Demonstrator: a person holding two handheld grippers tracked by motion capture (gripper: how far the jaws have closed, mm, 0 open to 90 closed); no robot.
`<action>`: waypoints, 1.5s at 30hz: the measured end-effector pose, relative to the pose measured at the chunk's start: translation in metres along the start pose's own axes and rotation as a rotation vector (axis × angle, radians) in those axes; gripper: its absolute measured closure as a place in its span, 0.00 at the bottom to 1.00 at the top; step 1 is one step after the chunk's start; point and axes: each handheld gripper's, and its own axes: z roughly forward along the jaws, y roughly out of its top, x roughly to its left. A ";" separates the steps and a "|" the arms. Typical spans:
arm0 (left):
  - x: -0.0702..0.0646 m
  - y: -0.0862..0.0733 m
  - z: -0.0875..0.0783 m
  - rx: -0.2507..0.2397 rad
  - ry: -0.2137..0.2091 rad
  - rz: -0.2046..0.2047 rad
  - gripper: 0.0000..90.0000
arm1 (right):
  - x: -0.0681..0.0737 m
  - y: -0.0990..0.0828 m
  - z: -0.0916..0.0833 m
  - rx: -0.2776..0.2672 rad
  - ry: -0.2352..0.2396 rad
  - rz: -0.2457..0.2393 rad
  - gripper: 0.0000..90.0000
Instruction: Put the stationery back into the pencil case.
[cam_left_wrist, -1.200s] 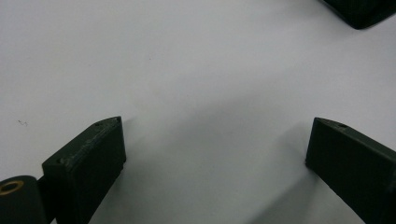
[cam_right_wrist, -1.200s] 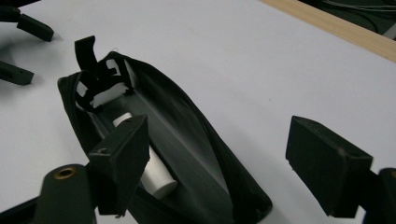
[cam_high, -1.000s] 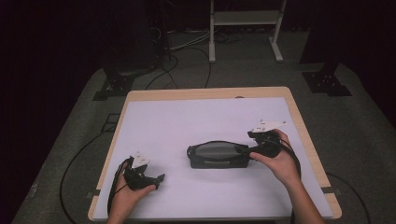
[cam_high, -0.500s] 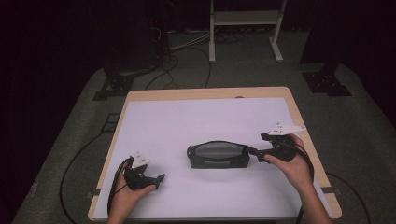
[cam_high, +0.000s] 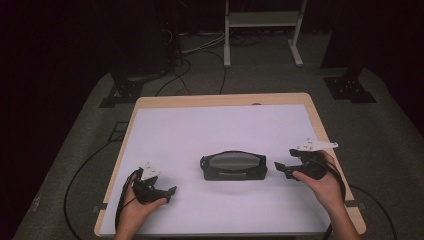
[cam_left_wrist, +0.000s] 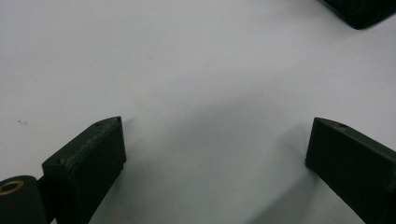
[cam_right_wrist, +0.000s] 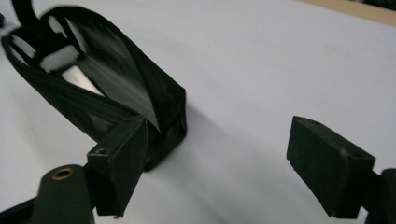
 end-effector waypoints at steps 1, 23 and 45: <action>0.000 0.000 0.000 0.000 0.000 0.000 0.04 | -0.001 -0.002 0.000 0.000 -0.003 0.002 0.23; 0.000 0.000 0.000 -0.001 0.001 0.001 0.04 | -0.024 -0.046 -0.012 0.059 -0.070 0.063 0.22; -0.001 0.000 -0.001 0.000 0.004 0.005 0.05 | -0.024 -0.085 -0.016 0.090 -0.117 0.026 0.21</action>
